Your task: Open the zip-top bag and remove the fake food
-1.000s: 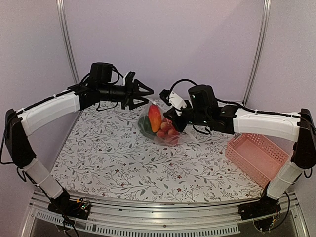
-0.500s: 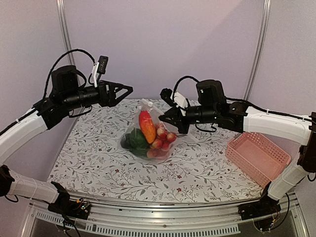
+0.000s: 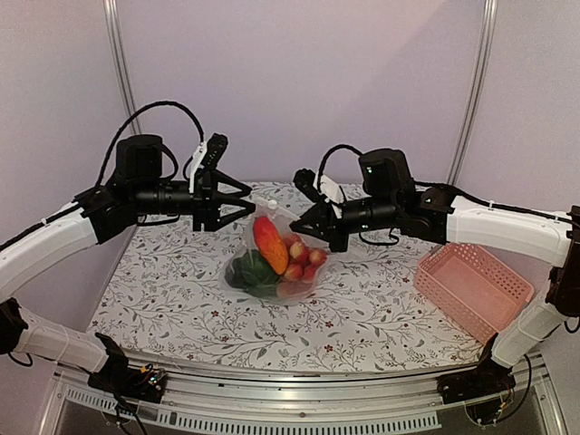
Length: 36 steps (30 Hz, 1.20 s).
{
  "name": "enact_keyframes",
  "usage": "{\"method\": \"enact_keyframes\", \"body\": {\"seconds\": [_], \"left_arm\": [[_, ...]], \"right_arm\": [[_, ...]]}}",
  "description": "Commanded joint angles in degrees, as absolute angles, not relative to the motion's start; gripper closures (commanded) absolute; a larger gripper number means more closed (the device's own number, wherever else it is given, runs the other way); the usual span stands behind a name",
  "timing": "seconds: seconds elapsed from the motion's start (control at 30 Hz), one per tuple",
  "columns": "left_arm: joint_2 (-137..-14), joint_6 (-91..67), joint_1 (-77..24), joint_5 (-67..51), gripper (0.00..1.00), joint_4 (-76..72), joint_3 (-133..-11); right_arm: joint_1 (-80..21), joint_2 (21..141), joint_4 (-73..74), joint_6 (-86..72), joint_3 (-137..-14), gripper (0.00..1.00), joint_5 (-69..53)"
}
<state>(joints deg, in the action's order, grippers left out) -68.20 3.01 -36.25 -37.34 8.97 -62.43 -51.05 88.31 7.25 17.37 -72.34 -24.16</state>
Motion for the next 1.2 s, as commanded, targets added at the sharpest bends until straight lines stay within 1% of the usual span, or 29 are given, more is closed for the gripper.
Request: {"method": "enact_keyframes", "body": {"seconds": [0.0, 0.1, 0.17, 0.3, 0.33, 0.37, 0.47, 0.6, 0.67, 0.87, 1.17], "left_arm": [[-71.26, 9.42, -38.44, -38.26, 0.48, 13.52, -64.32], [-73.02, 11.48, -39.37, -37.29, 0.55, 15.16, -65.25], [-73.91, 11.96, -39.76, -37.06, 0.64, 15.38, -66.05], [-75.48, 13.62, -40.31, -37.35, 0.93, 17.96, -68.53], [-75.77, 14.03, -40.34, -37.65, 1.00, 18.75, -69.08], [-75.92, 14.48, -40.43, -37.97, 1.00, 19.35, -69.38], [-75.95, 15.09, -40.67, -38.52, 1.00, 20.06, -69.44], [-76.06, 15.25, -41.10, -38.56, 1.00, 20.25, -69.53], [-76.24, 15.03, -41.30, -38.47, 1.00, 20.24, -69.67], [-77.05, 13.80, -42.03, -37.36, 1.00, 19.99, -70.26], [-76.69, 10.50, -42.14, -36.87, 1.00, 16.09, -68.94]], "right_arm": [[-51.11, 86.57, 6.17, 16.44, -72.29, 1.00, -26.05], [-51.06, 86.74, 6.15, 16.36, -72.40, 1.00, -26.28], [-51.09, 86.88, 6.36, 16.35, -72.42, 1.00, -26.49], [-51.11, 86.84, 6.59, 16.23, -72.42, 1.00, -26.54], [-51.07, 86.84, 6.55, 16.11, -72.49, 0.97, -26.54], [-51.07, 86.76, 6.64, 15.96, -72.62, 0.92, -26.54], [-51.06, 86.66, 6.68, 15.73, -73.98, 0.83, -26.78], [-51.14, 87.04, 6.64, 15.67, -77.22, 0.65, -27.60], [-51.22, 87.54, 6.51, 15.40, -78.82, 0.60, -28.05], [-51.67, 89.34, 6.07, 14.51, -81.93, 0.57, -29.34], [-52.13, 90.50, 5.70, 14.44, -81.12, 0.55, -29.59]]}}
